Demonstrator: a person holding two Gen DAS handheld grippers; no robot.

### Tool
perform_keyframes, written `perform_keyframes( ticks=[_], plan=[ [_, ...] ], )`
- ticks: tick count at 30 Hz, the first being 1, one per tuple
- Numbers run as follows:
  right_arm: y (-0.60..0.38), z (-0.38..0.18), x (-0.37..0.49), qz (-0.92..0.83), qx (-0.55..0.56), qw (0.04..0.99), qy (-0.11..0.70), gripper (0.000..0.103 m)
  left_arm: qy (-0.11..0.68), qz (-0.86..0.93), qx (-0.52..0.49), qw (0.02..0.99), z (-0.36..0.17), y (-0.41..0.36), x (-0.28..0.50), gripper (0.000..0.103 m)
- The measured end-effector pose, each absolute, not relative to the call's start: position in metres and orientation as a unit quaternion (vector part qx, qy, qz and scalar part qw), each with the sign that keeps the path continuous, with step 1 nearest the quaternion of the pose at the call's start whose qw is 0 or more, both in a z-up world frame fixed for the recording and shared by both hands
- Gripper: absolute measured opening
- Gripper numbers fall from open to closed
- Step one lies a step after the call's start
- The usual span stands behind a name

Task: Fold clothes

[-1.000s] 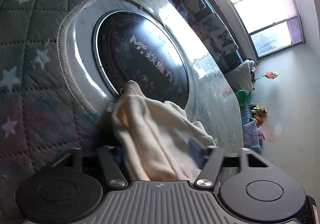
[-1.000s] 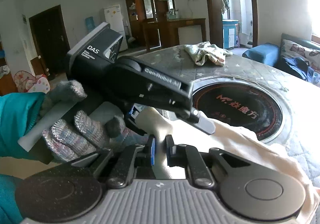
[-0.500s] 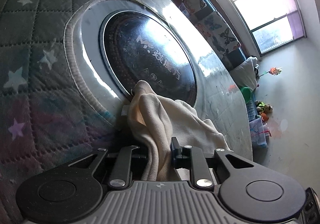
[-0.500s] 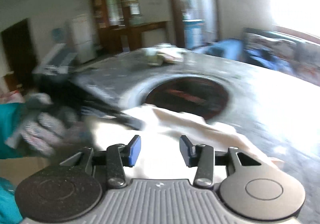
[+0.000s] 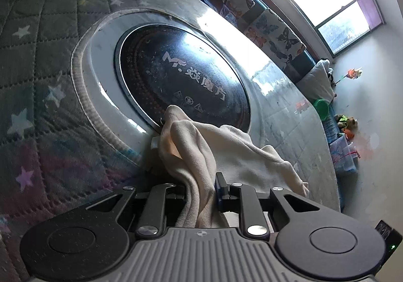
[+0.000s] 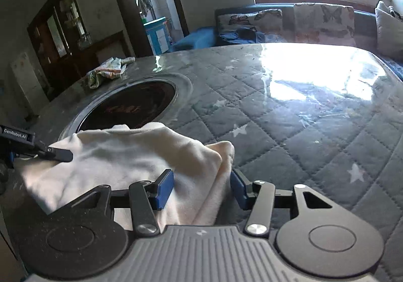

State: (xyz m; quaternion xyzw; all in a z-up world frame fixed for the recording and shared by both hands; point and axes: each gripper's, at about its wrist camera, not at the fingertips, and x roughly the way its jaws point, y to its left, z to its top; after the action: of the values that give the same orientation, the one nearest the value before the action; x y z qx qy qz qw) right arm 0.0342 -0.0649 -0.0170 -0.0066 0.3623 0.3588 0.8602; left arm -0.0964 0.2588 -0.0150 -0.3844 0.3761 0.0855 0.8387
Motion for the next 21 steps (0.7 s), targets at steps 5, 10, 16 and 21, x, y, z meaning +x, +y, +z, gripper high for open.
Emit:
perform_keyframes(
  ticks=[5, 10, 16, 21],
  plan=[
    [-0.065, -0.021, 0.033, 0.374, 0.019, 0.855, 0.359, 0.017, 0.379, 0.088, -0.362, 0.847, -0.01, 0.252, -0.093, 0.021],
    [-0.075, -0.012, 0.026, 0.369, 0.016, 0.865, 0.339, 0.011, 0.376, 0.074, -0.336, 0.86, 0.002, 0.242, -0.083, 0.02],
    [-0.1, 0.003, 0.024, 0.344, 0.014, 0.883, 0.318, 0.01, 0.386, 0.037, -0.31, 0.868, 0.008, 0.216, -0.054, 0.019],
    [-0.128, 0.016, 0.028, 0.306, 0.005, 0.902, 0.303, 0.01, 0.398, 0.001, -0.286, 0.872, 0.011, 0.183, -0.018, 0.019]
  ],
)
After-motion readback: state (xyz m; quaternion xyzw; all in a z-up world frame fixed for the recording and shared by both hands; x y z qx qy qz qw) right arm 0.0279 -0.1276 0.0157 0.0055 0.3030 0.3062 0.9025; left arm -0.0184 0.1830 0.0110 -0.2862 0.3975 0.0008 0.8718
